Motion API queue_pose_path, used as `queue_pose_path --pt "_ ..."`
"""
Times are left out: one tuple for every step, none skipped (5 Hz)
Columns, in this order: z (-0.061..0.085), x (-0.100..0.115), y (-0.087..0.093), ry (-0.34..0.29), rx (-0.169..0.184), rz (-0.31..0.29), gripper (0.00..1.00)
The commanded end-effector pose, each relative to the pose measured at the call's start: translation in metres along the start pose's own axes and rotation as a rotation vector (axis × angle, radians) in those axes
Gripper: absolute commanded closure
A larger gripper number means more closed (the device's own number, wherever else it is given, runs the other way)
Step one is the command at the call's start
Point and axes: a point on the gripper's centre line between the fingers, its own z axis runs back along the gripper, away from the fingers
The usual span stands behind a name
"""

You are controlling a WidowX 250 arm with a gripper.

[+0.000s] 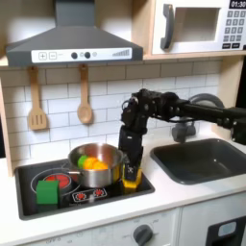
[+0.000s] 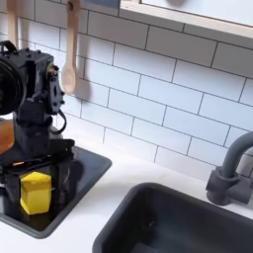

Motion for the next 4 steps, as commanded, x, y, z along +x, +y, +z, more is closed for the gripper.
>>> queue_pose_path --pt "0.0001 -0.009 0.0017 0.005 0.001 -0.015 0.0" --pt "0.0001 -0.0084 0.0016 -0.011 0.008 -0.019 0.98" --pt "-0.0001 -0.0062 0.0009 -0.009 0.003 -0.015 1.0" --pt "-0.0017 -0.0056 0.0031 -0.008 0.003 -0.012 1.0"
